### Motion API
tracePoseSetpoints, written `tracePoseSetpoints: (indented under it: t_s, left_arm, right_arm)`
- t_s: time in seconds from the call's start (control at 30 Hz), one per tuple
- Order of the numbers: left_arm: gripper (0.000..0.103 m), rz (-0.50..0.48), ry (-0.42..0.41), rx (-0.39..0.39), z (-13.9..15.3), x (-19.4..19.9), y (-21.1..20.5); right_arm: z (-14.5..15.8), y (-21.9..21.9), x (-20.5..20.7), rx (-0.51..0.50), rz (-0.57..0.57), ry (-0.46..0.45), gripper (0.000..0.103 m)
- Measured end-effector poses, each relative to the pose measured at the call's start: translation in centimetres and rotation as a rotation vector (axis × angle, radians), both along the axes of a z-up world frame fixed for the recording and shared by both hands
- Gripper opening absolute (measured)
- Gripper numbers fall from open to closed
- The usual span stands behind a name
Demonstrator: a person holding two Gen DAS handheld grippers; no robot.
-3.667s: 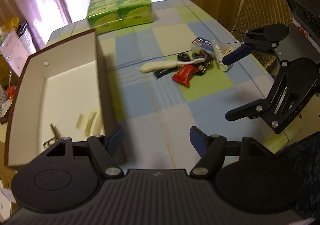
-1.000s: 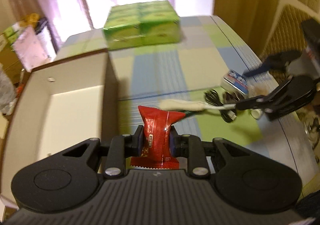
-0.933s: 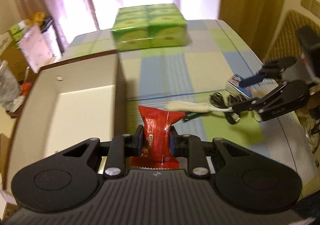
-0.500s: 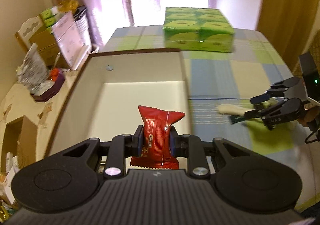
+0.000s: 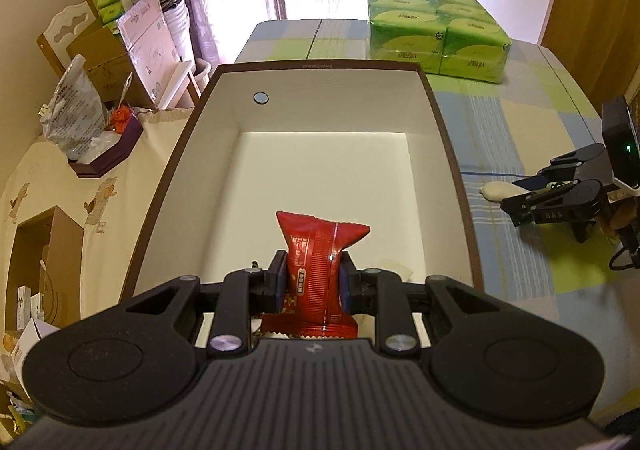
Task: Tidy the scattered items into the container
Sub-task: 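Carry the red packet over the box with the left tool while the right tool grasps the white toothbrush, then lower the red packet into the box with the left tool while the right tool lowers the toothbrush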
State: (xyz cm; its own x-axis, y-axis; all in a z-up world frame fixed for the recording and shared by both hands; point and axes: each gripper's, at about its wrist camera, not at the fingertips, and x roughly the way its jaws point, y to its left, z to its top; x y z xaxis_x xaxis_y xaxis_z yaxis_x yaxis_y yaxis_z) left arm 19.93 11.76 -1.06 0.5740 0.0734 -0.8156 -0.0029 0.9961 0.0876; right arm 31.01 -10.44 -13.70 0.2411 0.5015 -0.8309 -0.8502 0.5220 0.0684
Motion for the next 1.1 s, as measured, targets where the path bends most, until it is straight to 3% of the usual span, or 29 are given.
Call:
tracePoseSetpoints:
  t_s: [0.2, 0.67, 0.73, 0.97, 1.1]
  left_arm:
    - [0.021, -0.035, 0.002, -0.011, -0.2, 0.5, 1.3]
    - [0.021, -0.136, -0.048, -0.047, 0.5, 1.2, 3.4]
    - [0.021, -0.151, -0.057, -0.05, 0.7, 1.3, 3.6]
    - [0.021, -0.192, -0.09, -0.054, 1.1, 1.9, 4.7]
    - [0.021, -0.2, -0.108, -0.057, 1.3, 2.1, 5.5]
  right_arm:
    - [2.4, -0.2, -1.0, 0.044, -0.063, -0.032, 0.025]
    - [11.6, -0.9, -5.7, 0.277, -0.256, -0.147, 0.023]
    - [13.2, -0.3, -6.4, 0.311, -0.262, -0.183, 0.016]
    - [18.4, 3.0, -8.5, 0.432, -0.237, -0.297, 0.016]
    - [20.3, 4.8, -10.2, 0.489, -0.191, -0.304, 0.016]
